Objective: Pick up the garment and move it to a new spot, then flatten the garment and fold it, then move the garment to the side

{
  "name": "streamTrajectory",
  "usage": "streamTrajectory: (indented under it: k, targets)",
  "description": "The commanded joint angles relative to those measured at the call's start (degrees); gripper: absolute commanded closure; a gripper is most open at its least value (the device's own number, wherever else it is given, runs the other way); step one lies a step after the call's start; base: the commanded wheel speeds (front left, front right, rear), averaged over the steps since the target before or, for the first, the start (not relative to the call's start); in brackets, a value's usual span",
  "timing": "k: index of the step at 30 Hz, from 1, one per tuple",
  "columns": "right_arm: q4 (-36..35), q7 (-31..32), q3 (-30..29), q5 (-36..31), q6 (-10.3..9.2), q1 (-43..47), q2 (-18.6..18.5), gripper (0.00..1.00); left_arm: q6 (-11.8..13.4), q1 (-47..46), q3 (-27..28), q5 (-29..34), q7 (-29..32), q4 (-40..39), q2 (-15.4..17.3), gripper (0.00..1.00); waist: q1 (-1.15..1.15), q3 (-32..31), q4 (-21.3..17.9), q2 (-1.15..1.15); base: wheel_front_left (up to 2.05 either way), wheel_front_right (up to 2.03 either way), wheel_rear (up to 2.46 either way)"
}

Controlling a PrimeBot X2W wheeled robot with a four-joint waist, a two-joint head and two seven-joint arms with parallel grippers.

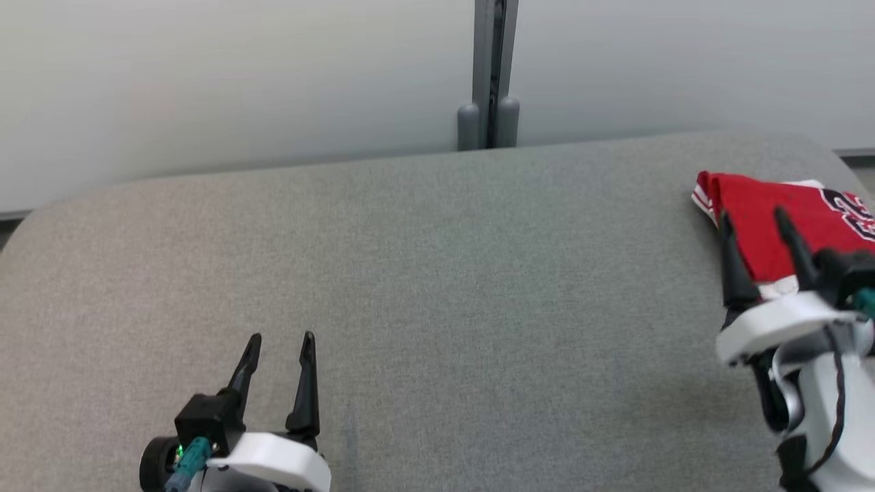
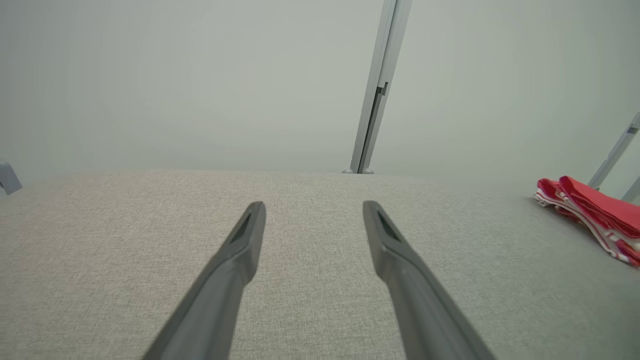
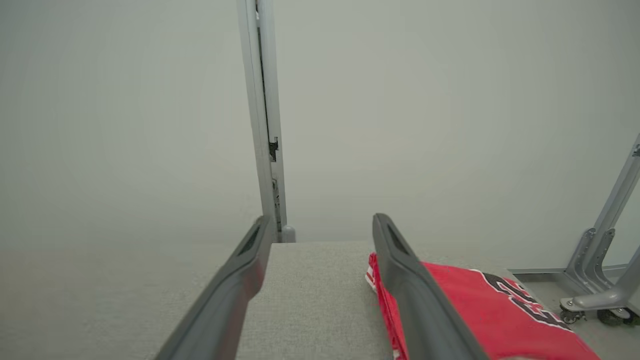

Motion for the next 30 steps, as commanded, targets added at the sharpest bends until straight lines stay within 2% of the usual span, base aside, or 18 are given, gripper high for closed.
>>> streamTrajectory:
  k: [1, 5, 10, 17, 30]
  targets:
    - [-1.9, -0.2, -0.1, -0.1, 0.01, 2.6, 0.6, 0.00, -0.1, 0.9, 0.2, 0.3, -0.3, 0.2, 0.4, 0.00, 0.00, -2.2, -0.5, 0.00, 0.00, 0.00, 0.00]
    - [-6.4, -0.2, -0.2, -0.1, 0.01, 8.9, 3.6, 0.00, 0.5, 3.1, 0.8, 0.2, -0.3, 0.3, 0.3, 0.00, 0.00, -3.5, -0.3, 0.00, 0.00, 0.00, 0.00]
    - [-11.1, -0.2, 1.5, 0.6, 0.01, 15.6, 5.5, 0.00, 1.1, 5.7, 2.3, 0.7, -0.3, -1.2, 0.2, 0.00, 0.00, -4.4, 0.2, 0.00, 0.00, 0.00, 0.00]
    - [-15.6, -0.2, 4.9, 6.5, 0.01, 22.1, 5.6, 0.00, 1.4, 8.9, 4.0, 1.2, -0.3, -2.0, -0.4, 0.00, 0.00, -5.0, 1.9, 0.00, 0.00, 0.00, 0.00]
    - [-17.3, -0.2, 5.8, 8.2, 0.01, 25.0, 5.6, 0.00, 0.7, 9.5, 4.3, 2.4, -0.3, -1.5, -0.6, 0.00, 0.00, -5.3, 3.2, 0.00, 0.00, 0.00, 0.00]
